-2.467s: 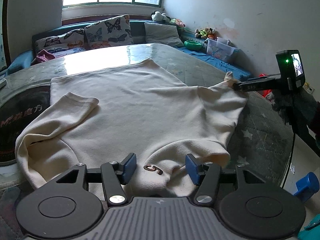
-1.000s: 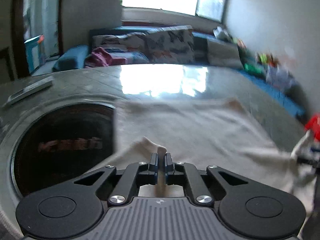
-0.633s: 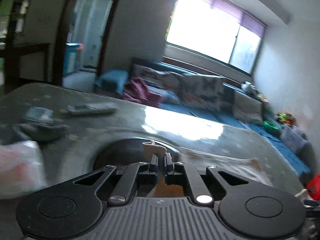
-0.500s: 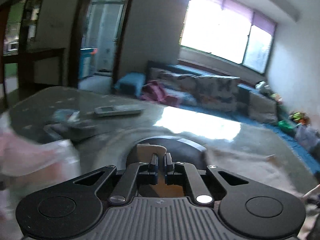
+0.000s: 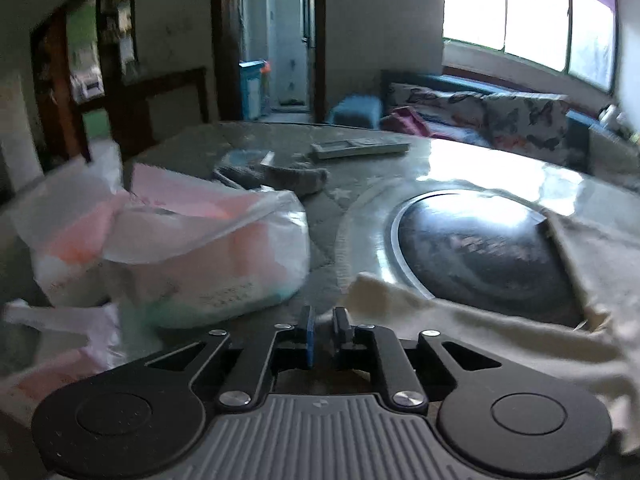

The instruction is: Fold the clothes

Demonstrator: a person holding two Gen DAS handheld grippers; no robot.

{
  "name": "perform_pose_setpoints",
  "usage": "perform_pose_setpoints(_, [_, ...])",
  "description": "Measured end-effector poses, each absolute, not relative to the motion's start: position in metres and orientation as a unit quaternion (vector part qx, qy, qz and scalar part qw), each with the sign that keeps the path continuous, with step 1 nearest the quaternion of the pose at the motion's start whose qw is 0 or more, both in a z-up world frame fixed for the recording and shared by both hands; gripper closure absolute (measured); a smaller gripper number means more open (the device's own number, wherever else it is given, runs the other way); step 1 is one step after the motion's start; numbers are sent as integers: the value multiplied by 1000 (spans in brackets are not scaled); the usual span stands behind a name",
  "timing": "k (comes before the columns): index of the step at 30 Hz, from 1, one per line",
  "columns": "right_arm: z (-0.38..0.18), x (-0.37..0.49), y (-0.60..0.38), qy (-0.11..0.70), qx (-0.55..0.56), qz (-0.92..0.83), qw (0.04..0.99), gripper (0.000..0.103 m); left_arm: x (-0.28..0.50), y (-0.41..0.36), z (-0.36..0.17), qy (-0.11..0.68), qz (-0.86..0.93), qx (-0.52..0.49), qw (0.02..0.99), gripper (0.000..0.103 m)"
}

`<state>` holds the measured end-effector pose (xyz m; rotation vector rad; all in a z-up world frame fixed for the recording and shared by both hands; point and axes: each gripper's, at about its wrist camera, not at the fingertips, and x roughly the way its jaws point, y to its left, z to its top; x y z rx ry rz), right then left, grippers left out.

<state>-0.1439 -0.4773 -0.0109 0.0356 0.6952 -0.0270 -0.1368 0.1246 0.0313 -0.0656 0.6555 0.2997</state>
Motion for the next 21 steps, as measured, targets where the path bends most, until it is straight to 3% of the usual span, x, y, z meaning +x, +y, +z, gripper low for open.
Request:
perform_pose_setpoints(12, [-12, -144, -477, 341, 17, -14, 940, 0, -134, 28, 44, 327, -91, -112, 934, 89])
perform_pose_setpoints(21, [-12, -144, -477, 340, 18, -13, 940, 0, -100, -13, 16, 351, -120, -90, 924, 86])
